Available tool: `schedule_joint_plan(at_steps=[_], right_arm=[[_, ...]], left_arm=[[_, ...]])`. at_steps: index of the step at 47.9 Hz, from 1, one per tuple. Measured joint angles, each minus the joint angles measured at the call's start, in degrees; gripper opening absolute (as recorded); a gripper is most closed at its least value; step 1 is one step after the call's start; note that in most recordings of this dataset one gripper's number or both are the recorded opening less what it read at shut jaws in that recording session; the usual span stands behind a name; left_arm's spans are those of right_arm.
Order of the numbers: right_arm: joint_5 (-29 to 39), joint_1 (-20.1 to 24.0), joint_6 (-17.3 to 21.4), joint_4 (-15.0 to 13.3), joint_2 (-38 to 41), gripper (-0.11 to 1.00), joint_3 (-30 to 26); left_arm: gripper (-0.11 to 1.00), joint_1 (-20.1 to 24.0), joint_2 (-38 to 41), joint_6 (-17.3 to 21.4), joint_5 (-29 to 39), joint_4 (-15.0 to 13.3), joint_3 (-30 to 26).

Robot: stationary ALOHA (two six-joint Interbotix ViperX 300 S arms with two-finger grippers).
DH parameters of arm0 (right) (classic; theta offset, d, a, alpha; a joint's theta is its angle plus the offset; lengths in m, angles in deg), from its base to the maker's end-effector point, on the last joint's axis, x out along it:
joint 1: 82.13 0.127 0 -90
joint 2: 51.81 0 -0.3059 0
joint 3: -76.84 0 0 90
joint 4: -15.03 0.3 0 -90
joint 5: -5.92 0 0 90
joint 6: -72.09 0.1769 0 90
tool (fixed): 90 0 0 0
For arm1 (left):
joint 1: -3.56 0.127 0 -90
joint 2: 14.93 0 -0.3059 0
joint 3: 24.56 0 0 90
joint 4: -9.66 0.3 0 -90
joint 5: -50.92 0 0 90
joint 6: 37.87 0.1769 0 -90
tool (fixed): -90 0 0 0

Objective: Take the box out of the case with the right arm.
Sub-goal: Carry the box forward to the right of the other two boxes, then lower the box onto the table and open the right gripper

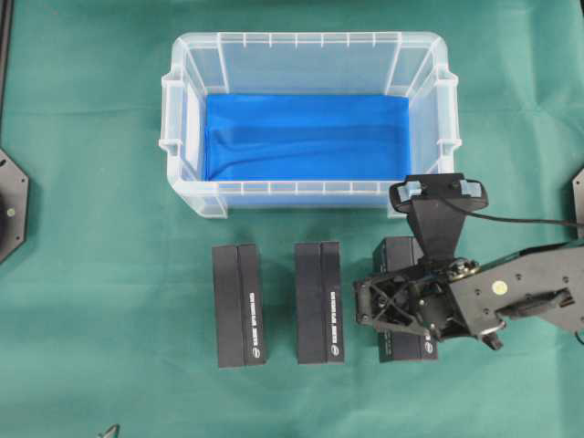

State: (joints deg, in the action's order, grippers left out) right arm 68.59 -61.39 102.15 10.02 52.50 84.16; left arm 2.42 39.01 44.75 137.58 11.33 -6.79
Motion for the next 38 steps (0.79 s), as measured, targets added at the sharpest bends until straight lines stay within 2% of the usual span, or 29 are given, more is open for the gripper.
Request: schedule_joint_plan(at_steps=[11,30,32,35,38], right_arm=[[-1.49,0.00,-0.35,1.32,0.00,0.65,0.00],[-0.97,0.00,-0.18,1.32,0.00,0.65,0.09],[-0.70,-0.09,-0.18,1.32,0.00,0.70,0.09],[-0.44,-0.09,-0.09,1.32,0.00,0.86,0.09],[-0.09,-0.09,-0.09,1.32,-0.09,0.92,0.00]], left_arm=[[0.00,0.00,0.00,0.00,0.09,0.00,0.00],[0.00,0.00,-0.18,0.00,0.00,0.00,0.00],[0.00,0.00,-0.18,0.00,0.00,0.00,0.00],[0.00,0.00,-0.26,0.00,0.09,0.00,0.00],[0.00,0.00,-0.26,0.00,0.00,0.00,0.00]])
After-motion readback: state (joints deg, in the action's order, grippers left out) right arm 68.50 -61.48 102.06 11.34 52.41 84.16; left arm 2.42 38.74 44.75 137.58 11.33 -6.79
